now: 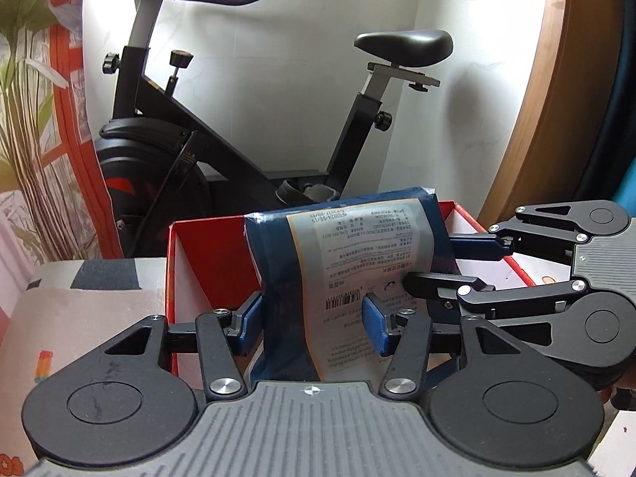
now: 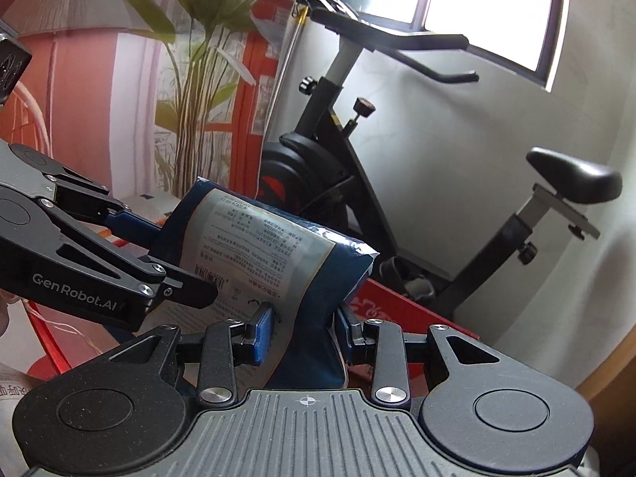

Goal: Organize soft objects
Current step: 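Lift the blue-and-white bag with the left tool and carry it over the red box, then lower the bag into the red box and open the left tool, then move the left tool back to the pile and grasp the green knitted pouch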

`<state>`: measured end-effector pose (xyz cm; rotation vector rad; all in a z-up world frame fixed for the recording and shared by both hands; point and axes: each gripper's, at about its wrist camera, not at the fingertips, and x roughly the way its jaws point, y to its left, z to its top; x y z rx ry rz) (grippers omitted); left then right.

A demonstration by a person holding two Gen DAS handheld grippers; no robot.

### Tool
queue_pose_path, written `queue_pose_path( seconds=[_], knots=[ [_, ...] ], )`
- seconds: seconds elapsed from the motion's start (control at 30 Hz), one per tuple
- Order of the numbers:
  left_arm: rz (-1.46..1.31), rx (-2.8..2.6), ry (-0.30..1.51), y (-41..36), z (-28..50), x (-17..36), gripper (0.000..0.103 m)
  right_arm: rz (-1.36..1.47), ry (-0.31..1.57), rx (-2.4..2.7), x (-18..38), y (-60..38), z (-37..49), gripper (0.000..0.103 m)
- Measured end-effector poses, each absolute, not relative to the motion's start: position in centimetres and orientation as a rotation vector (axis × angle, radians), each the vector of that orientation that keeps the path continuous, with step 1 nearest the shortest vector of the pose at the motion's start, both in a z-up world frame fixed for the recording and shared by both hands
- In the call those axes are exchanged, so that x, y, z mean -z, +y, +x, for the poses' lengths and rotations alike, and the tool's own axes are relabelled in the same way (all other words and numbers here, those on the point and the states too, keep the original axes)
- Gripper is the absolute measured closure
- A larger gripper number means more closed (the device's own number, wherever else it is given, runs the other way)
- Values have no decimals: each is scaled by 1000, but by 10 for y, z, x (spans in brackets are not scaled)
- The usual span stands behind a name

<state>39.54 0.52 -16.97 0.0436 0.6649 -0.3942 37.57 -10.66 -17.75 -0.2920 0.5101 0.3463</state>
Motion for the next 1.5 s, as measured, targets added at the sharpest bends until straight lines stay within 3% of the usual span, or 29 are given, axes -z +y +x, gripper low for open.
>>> queue_pose_path(
  seconds=[0.5,0.6,0.67,0.73,0.8,0.87,0.93,1.27,1.5],
  knots=[
    [27,375,705,12,395,176,48,-115,667,-279,196,-125,382,73],
    [27,371,671,15,386,168,46,-104,645,-258,188,-131,373,67],
    [27,365,654,17,379,163,40,-98,620,-251,183,-135,364,43],
    [32,358,635,19,371,157,25,-91,590,-246,177,-138,353,30],
    [60,332,608,19,358,151,3,-74,565,-236,172,-142,342,18],
    [81,303,568,20,343,144,0,-41,526,-223,164,-148,330,5],
    [90,295,544,21,329,138,0,-15,489,-216,158,-154,317,1],
    [65,270,493,34,252,133,0,15,389,-227,143,-163,245,0],
    [14,274,506,33,201,158,0,94,401,-237,171,-177,188,0]
  ],
)
